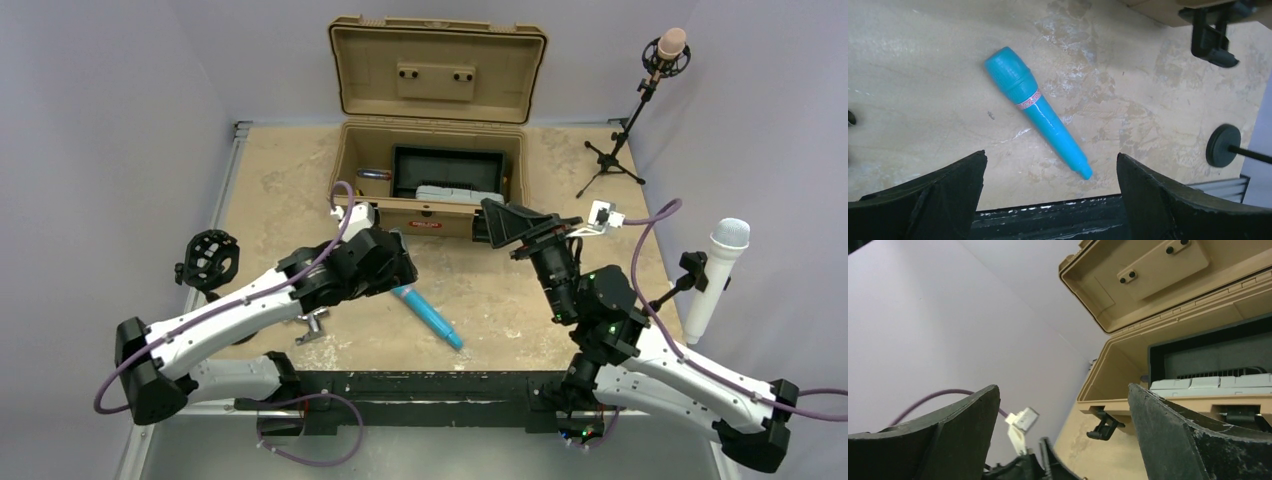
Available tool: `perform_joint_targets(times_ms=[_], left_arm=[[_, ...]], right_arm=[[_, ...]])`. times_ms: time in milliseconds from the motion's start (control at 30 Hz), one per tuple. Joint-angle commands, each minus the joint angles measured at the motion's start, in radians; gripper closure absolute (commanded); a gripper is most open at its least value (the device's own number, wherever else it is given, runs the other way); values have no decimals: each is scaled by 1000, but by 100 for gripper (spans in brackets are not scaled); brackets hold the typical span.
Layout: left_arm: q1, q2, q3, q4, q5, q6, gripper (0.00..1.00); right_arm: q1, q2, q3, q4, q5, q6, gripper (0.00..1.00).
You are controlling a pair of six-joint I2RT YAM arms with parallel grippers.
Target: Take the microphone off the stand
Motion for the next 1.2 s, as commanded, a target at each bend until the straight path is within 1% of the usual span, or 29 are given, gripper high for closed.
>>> perform_joint_targets(times_ms=[0, 200, 300, 400, 533, 633, 700, 833, 967, 1067, 1133, 1167], left_arm=[[-5, -135, 3, 41, -1, 239, 1], [-4, -341, -13, 163, 105, 460, 2], [-4, -400, 47, 120, 104, 518, 2], [-4, -425, 140, -21, 27, 542, 4], [-4, -452, 267, -214, -138, 539, 7], [-4, -474, 360, -342, -272, 540, 7], [-4, -490, 395, -391, -319, 555, 7], [-4, -501, 468, -467, -369, 572, 7], [-4, -486, 558, -583, -468, 551, 7], [-4, -471, 621, -677, -527, 536, 7], [-4, -466, 659, -720, -548, 533, 7], [-4, -464, 677, -740, -559, 533, 7]], right_arm=[[3, 40, 0, 50, -27, 9, 1], [4, 96, 16, 52, -82, 28, 1], [4, 135, 37, 54, -109, 33, 1], [3, 183, 71, 50, -135, 26, 1], [4, 255, 96, 60, -203, 22, 1], [5, 305, 113, 65, -242, 26, 1], [4, 334, 127, 64, -264, 20, 1], [5, 389, 165, 64, -324, -10, 1], [6, 443, 187, 111, -457, -33, 1], [20, 515, 222, 182, -581, 27, 1], [56, 592, 252, 264, -675, 79, 2], [85, 629, 282, 296, -696, 105, 2]])
